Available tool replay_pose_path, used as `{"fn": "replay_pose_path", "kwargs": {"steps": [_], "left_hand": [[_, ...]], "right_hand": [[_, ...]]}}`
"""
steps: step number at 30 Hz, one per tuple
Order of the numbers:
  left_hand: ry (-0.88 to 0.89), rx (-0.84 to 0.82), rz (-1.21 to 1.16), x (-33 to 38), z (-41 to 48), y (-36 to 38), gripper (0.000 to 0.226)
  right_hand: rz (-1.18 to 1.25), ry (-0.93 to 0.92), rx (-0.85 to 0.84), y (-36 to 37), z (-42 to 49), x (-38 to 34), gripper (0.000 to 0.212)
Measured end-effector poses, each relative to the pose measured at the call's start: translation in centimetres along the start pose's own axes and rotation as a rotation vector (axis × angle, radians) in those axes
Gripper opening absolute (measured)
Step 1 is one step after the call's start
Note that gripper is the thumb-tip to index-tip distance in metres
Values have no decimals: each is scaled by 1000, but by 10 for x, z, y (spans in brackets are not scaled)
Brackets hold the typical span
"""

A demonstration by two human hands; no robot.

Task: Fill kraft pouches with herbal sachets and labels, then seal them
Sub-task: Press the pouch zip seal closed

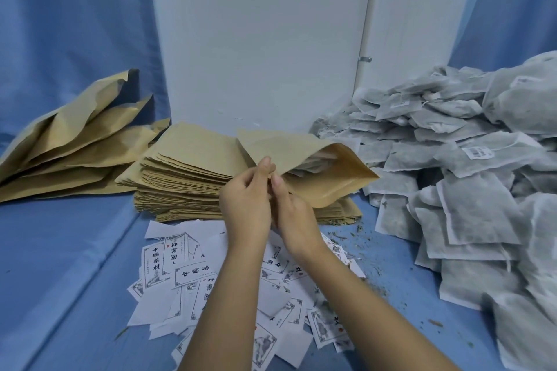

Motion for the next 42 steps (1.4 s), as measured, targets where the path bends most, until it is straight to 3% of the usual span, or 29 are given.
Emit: {"fn": "replay_pose_path", "kwargs": {"steps": [2,5,10,14,19,23,28,33,36,38,42], "left_hand": [[-200,-47,-110,-17,5,4,15],[-435,-264,-240,-34,4,26,15],[-564,-364,-242,-42,-2,33,27],[-574,-424,-118,-44,-5,37,31],[-612,-486,-205,-42,-6,41,35],[-622,-467,-220,-46,-5,38,36],[-613,-444,-253,-45,-1,35,33],[-553,-459,-144,-44,-7,40,32],[-530,-448,-157,-42,-6,41,48],[-542,-426,-174,-43,-6,41,39],[-556,-396,-198,-44,-2,37,35]], "right_hand": [[295,120,157,-1,1,6,59],[536,265,400,-8,-4,15,44],[561,351,429,-11,-10,16,31],[552,397,382,-13,-9,15,20],[534,371,340,-10,-6,12,20],[478,400,350,-11,-9,17,23],[623,437,425,-12,-11,19,31],[544,412,410,-18,-9,22,32],[600,476,394,-13,-14,26,25],[640,471,440,-14,-16,27,16],[631,424,454,-18,-13,24,31]]}}
Point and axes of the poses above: each hand's wrist, its own z-axis towards the middle knuckle, its own y-axis out of the palm, x = y × z, the point moved 10 cm from there along z, towards the middle knuckle, and after that the axes turned 15 degrees about -y, right-handed, at the moved point
